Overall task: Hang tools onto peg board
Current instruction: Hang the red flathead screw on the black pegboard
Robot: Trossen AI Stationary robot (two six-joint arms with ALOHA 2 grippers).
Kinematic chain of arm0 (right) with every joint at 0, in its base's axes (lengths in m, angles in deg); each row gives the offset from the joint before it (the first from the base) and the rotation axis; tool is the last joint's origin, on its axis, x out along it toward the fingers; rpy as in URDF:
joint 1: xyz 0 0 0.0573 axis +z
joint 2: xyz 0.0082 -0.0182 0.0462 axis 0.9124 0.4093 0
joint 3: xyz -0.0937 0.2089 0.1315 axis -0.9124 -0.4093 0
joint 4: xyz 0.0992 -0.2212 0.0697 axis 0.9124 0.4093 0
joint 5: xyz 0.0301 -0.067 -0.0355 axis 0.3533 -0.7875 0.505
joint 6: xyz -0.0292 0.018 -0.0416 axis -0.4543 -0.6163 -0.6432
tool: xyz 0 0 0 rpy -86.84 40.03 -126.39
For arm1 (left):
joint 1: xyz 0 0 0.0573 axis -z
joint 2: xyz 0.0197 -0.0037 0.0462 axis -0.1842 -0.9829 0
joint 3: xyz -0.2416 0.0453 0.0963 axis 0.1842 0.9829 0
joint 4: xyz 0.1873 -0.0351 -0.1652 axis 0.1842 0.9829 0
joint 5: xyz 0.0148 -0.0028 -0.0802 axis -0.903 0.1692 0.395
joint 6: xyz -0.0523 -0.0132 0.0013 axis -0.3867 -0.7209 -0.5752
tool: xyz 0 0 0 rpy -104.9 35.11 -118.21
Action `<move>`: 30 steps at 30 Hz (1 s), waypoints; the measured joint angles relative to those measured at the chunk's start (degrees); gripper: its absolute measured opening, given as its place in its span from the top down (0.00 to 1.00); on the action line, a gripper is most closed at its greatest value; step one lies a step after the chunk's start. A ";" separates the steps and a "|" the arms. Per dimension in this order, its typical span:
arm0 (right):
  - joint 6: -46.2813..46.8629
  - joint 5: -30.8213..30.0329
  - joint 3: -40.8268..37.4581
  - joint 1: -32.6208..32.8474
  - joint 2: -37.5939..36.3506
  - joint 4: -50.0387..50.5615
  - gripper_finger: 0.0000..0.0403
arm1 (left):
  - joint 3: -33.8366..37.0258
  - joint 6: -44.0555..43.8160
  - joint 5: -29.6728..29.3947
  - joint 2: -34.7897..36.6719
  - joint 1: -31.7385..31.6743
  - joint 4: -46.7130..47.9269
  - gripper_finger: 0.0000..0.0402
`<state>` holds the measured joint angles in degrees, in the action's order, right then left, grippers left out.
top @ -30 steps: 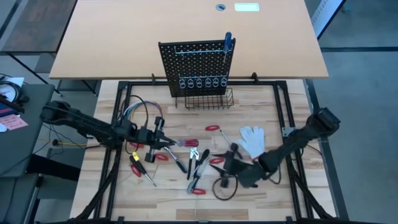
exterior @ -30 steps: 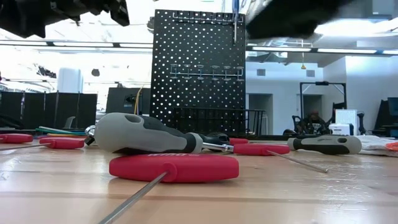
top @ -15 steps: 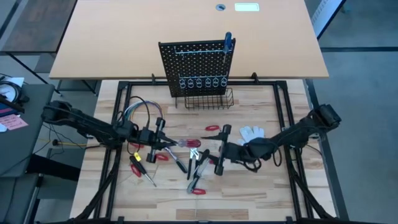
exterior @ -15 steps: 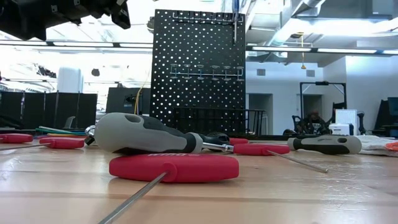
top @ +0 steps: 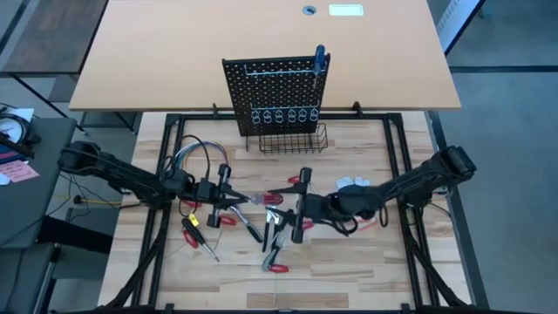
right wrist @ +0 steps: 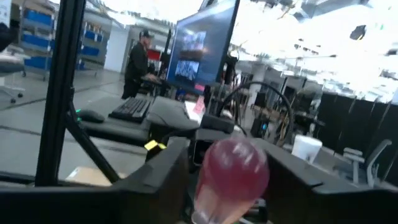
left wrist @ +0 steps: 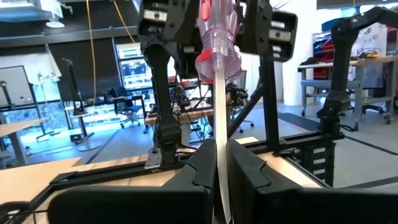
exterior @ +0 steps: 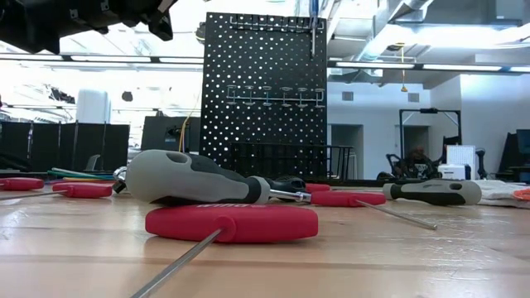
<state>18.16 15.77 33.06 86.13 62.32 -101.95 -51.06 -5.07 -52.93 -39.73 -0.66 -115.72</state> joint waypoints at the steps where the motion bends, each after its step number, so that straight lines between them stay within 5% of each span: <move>1: 0.64 -0.14 0.73 -0.15 -0.02 1.87 0.60 | 0.00 0.00 0.04 0.00 0.01 0.19 0.97; 4: 2.08 -2.20 2.04 0.11 -0.04 5.11 0.72 | 0.00 0.09 -0.17 -0.02 0.00 0.98 0.97; 10: 0.06 -14.15 8.12 2.54 -0.05 15.94 0.72 | -0.36 3.27 -2.42 0.11 -0.08 4.62 0.96; 19: 20.17 -20.41 35.49 -1.83 0.23 66.02 0.72 | 0.28 6.39 -12.12 -0.46 -0.02 11.92 0.83; 30: 33.30 -2.52 38.79 -9.25 0.66 79.46 0.72 | -4.79 19.29 -21.40 -2.75 -0.10 17.32 0.65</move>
<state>51.45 13.25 71.85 76.88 62.97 -22.49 -55.85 14.22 -74.33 -42.48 -0.75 -98.40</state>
